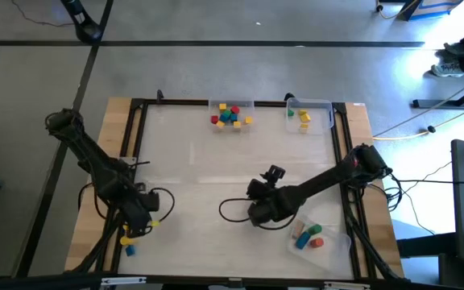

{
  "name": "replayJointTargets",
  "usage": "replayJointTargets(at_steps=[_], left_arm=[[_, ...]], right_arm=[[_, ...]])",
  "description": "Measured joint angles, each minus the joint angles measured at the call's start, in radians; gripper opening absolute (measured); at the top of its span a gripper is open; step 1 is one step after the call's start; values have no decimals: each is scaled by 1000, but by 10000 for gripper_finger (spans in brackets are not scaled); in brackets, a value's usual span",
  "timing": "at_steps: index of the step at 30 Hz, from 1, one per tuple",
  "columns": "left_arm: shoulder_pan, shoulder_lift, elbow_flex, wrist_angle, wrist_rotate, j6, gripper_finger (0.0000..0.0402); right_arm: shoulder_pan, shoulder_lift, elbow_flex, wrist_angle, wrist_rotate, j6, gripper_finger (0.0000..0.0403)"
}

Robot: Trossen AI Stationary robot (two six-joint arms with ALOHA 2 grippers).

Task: Sort blocks by size
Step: Put the cylinder yellow block into the bottom right transparent bin

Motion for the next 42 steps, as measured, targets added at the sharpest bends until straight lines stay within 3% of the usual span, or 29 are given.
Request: replayJointTargets(at_steps=[7,13,32,42], left_arm=[[-88,45,-34,-44,121,-168,227],[-142,51,-36,-30,129,-238,227],[-242,59,-146,94,128,-283,227],[-257,59,-221,173,209,-346,225]], right_arm=[[3,0,0,27,7,-27,239],[3,0,0,28,7,-27,239],[3,0,0,30,18,-49,239],[3,0,0,32,19,-50,239]])
